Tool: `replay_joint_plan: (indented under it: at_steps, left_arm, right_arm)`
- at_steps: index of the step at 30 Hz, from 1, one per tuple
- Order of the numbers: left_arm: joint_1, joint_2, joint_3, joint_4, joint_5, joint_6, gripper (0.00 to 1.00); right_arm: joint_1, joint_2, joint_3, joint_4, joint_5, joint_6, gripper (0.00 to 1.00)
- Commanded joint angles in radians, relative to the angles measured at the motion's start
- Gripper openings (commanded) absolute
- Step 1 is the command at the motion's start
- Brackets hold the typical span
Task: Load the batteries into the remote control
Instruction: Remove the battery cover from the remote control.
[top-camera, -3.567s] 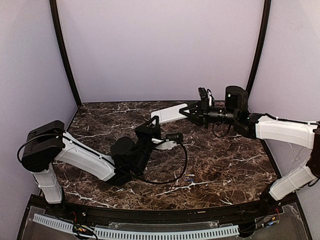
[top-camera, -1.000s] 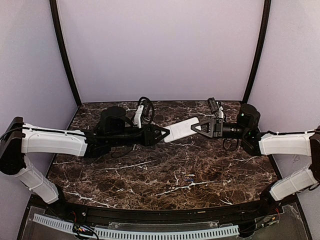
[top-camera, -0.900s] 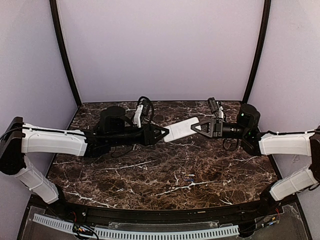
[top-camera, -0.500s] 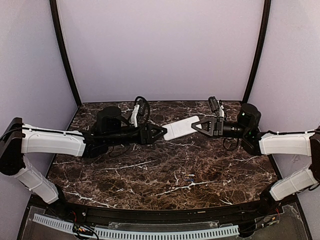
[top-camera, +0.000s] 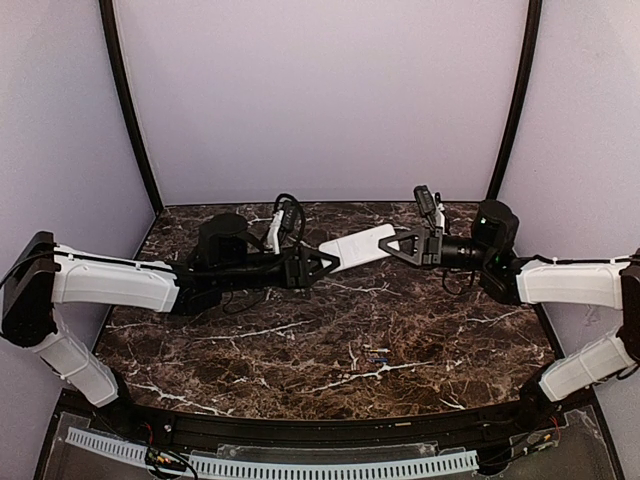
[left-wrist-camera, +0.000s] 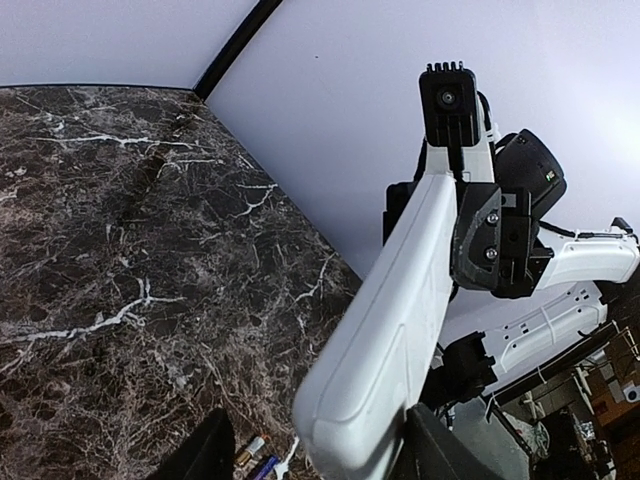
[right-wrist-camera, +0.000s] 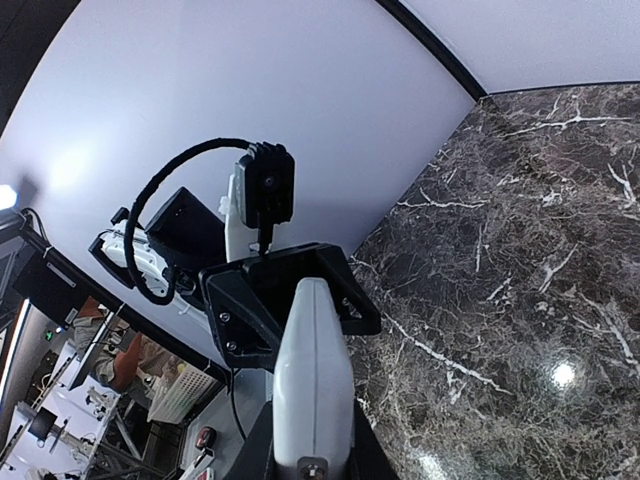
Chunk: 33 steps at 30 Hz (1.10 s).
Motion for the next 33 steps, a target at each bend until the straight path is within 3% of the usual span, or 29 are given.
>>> replay_joint_plan:
  at_steps: [1,16,19,21,27,30,33]
  left_arm:
    - [-0.004,0.004,0.023,0.017,-0.001,-0.016,0.52]
    - [0.026,-0.026,-0.035,0.078,0.011,-0.043,0.15]
    - [0.026,-0.023,-0.037,0.078,0.013,-0.046,0.12]
    - [0.025,-0.021,-0.038,0.087,0.019,-0.051,0.13]
    - [0.025,-0.019,-0.032,0.088,0.039,-0.056,0.44]
    - [0.025,-0.028,-0.029,0.063,0.020,-0.047,0.43]
    - [0.025,-0.036,-0.030,0.034,-0.001,-0.037,0.35]
  right_arm:
    - [0.016,0.008,0.038,0.012,0.010,-0.025,0.00]
    - [0.001,-0.036,0.019,0.035,-0.018,-0.009,0.00]
    - [-0.002,-0.035,0.012,0.059,-0.026,0.005,0.00]
    - [-0.002,-0.030,0.010,0.065,-0.029,0.007,0.00]
    - [-0.002,-0.026,0.012,0.067,-0.027,0.009,0.00]
    - [-0.002,-0.030,0.017,0.042,-0.016,-0.005,0.00]
    - [-0.004,-0.035,0.023,0.012,-0.006,-0.020,0.00]
